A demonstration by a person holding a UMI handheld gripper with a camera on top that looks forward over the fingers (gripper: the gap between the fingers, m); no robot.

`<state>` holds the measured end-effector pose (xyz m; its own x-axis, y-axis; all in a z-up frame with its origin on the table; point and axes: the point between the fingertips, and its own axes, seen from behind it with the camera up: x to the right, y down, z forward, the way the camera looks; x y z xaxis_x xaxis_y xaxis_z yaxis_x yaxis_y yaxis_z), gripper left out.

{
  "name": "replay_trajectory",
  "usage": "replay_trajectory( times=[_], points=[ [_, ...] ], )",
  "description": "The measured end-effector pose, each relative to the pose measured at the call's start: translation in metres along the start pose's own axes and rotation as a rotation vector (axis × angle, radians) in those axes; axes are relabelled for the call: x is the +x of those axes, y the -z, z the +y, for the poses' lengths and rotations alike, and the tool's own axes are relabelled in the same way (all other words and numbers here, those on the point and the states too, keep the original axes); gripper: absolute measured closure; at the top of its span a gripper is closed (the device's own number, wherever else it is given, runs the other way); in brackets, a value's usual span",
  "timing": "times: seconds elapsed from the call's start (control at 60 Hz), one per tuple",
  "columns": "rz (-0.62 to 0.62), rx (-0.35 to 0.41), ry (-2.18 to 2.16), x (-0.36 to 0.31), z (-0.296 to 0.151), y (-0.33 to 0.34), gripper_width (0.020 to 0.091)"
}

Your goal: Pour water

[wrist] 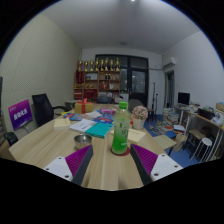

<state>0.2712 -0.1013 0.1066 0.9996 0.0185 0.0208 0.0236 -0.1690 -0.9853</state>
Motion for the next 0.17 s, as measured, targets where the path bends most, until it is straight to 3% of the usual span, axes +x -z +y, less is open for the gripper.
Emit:
replay_trajectory(
  times=[0.167],
  points=[
    [0.012, 0.026, 0.033, -0.007, -0.008, 0.085, 0.0259]
  ],
)
